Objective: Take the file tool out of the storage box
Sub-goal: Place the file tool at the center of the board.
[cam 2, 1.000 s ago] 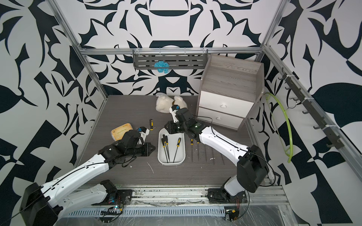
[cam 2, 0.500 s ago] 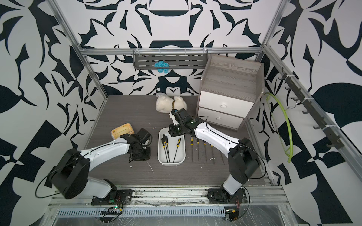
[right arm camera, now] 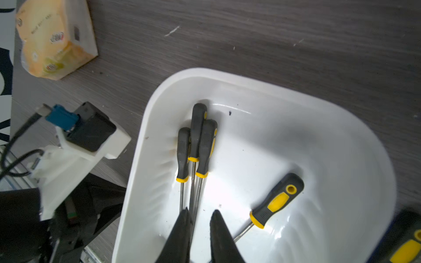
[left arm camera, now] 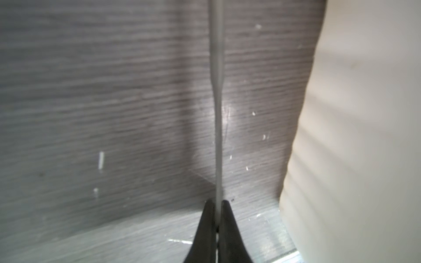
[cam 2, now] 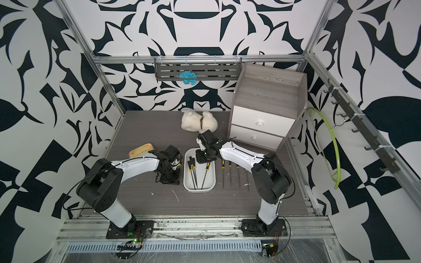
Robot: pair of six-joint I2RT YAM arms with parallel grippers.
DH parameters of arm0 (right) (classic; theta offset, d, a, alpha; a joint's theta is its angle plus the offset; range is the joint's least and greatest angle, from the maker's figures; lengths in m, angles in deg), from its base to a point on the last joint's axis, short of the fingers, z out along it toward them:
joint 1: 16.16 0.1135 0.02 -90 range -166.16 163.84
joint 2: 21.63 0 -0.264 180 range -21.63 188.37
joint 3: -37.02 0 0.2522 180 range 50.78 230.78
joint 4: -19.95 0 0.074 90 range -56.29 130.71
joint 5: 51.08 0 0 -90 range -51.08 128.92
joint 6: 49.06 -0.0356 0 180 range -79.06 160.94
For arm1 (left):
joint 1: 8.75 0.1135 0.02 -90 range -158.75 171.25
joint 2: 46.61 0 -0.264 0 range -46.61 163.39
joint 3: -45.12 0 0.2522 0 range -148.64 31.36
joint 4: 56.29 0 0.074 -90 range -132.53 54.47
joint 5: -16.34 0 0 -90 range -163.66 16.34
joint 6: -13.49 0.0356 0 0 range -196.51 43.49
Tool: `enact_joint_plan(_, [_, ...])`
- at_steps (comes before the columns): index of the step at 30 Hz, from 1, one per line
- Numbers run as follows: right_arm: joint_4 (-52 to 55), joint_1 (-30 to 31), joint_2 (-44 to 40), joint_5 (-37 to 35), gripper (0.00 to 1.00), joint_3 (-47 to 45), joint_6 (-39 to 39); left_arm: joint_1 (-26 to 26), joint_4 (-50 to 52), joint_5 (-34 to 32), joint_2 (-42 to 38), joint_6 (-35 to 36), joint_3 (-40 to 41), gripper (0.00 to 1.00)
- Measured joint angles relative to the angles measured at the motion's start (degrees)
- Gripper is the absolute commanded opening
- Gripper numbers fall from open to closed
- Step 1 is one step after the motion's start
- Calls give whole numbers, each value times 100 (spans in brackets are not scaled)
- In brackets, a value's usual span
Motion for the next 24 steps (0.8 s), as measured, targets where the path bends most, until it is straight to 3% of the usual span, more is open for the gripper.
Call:
enact_joint_plan(4, [2, 22, 225, 105, 21, 122, 0, 9, 17, -7, 0, 22, -13, 18])
enact_joint_plan(12, [-85, 79, 817, 247, 26, 348, -15, 11, 2, 15, -2, 37, -17, 26])
enact_joint_plan(24, [17, 225, 1388, -304, 25, 826, 61, 13, -4, 9, -195, 37, -15, 33])
